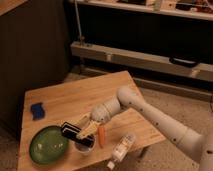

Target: Place the eraser in the ceramic cup

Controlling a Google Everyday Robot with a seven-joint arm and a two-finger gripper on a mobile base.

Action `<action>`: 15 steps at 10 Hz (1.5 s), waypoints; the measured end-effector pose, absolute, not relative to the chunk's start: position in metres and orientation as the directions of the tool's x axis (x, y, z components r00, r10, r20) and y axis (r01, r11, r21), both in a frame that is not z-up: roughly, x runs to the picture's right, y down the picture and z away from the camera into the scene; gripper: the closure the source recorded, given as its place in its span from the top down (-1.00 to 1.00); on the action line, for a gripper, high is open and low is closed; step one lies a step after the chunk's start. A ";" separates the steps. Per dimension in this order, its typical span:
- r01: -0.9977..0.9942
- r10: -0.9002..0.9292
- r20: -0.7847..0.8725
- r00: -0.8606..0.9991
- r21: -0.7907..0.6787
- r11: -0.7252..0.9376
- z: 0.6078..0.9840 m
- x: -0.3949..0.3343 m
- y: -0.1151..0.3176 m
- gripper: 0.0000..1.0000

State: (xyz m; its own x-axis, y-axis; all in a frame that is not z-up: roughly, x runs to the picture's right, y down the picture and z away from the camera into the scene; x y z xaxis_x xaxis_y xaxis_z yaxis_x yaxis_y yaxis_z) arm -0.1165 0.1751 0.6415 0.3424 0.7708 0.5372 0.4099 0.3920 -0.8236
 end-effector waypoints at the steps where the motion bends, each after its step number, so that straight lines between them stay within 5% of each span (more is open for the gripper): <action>1: 0.417 0.772 0.536 0.340 -0.822 0.387 0.644 -0.117 0.176 -0.68; 9: 0.480 0.758 0.549 0.352 -0.801 0.357 0.653 -0.123 0.186 -0.68; 15: 0.569 0.707 0.625 0.330 -0.730 0.379 0.648 -0.115 0.188 0.28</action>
State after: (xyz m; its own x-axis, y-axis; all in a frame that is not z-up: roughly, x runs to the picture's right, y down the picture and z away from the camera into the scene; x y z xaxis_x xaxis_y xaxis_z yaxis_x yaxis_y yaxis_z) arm -0.1152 0.1880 0.6479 0.3305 0.7073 0.6249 0.5693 0.3787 -0.7297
